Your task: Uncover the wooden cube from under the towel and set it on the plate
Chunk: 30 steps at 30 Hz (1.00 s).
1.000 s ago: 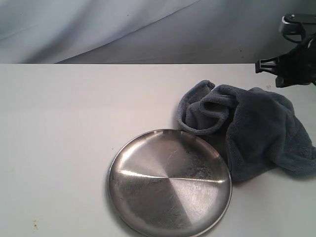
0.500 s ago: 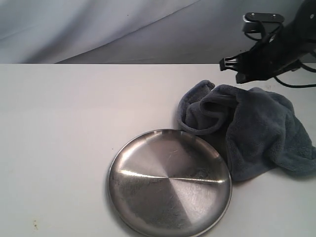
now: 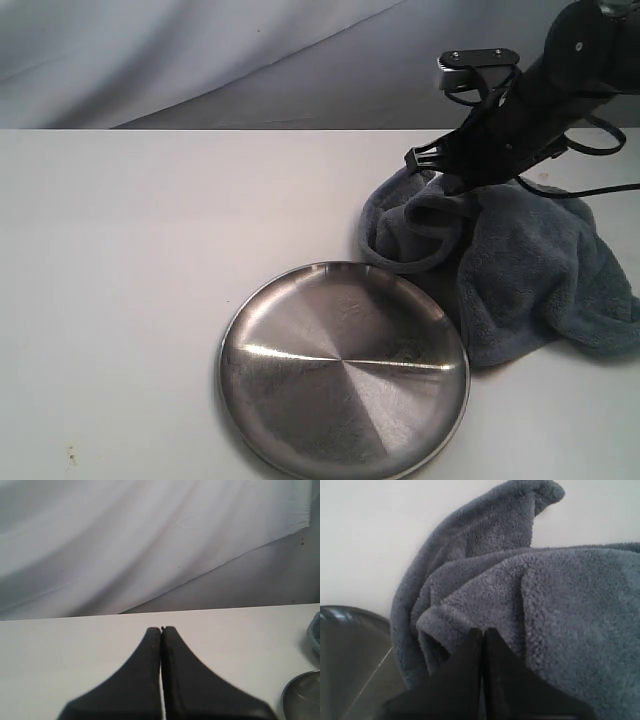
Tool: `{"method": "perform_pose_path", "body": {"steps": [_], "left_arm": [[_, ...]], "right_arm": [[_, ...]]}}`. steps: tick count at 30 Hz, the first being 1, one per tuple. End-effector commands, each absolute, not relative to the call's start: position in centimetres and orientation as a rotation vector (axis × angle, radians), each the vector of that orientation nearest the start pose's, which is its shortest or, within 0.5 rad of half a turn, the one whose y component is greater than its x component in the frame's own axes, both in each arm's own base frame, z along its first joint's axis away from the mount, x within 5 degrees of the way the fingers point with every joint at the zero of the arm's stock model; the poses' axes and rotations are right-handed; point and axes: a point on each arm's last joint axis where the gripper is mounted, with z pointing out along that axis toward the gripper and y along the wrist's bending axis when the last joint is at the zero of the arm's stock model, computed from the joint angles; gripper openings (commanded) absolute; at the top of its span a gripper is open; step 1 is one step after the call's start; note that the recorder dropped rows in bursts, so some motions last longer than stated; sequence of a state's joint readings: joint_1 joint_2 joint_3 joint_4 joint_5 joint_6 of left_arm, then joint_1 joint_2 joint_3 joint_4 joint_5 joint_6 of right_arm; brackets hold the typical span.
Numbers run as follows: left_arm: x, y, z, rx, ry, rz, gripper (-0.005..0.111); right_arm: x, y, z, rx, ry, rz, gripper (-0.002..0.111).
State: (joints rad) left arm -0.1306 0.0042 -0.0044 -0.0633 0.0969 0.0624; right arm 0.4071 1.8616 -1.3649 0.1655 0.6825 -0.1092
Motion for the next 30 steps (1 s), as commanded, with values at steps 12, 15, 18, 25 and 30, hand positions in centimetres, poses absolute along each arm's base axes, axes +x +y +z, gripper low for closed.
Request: {"method": "perform_pose_path", "body": {"steps": [12, 15, 18, 25, 30], "left_arm": [[5.6, -0.8, 20.5, 0.101, 1.567, -0.110, 0.000], [5.6, -0.8, 20.5, 0.101, 1.567, -0.110, 0.000], [5.6, -0.8, 20.5, 0.101, 1.567, -0.110, 0.000], [5.6, -0.8, 20.5, 0.101, 1.567, -0.110, 0.000], [5.6, -0.8, 20.5, 0.101, 1.567, -0.110, 0.000]], "right_arm": [[30.7, 13.0, 26.3, -0.488, 2.572, 0.156, 0.000], [30.4, 12.7, 25.0, -0.507, 2.584, 0.129, 0.000], [30.7, 12.9, 25.2, -0.501, 2.540, 0.138, 0.006], [31.1, 12.8, 25.3, -0.527, 2.499, 0.104, 0.050], [31.9, 12.8, 23.6, -0.585, 2.515, 0.038, 0.050]]}}
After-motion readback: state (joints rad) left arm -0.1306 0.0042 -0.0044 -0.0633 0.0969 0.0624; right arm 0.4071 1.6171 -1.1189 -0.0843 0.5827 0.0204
